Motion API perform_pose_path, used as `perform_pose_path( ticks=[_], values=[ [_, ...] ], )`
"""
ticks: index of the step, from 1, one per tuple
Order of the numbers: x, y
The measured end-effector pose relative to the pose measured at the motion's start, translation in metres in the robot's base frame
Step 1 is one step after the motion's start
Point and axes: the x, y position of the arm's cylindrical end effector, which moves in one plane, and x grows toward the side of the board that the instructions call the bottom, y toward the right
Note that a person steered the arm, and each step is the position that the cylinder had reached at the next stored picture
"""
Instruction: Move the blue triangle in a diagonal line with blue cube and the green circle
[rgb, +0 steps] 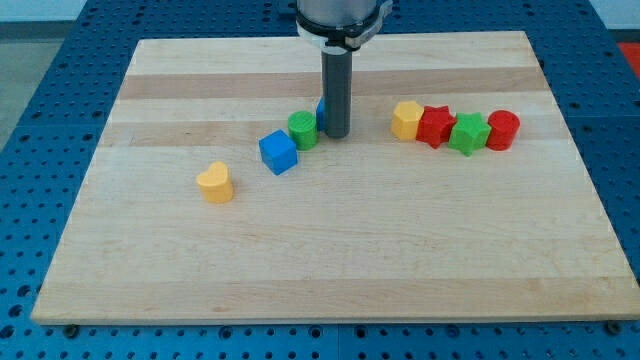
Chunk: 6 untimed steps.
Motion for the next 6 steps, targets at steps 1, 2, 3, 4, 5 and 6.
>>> perform_pose_path(
  ticks=[1,2,3,4,5,6],
  values=[
    [0.003,0.0],
    [0.033,0.0],
    [0.086,0.0],
    [0.128,-0.016],
    [0.135,-0.068],
    [0.135,-0.124]
  ],
)
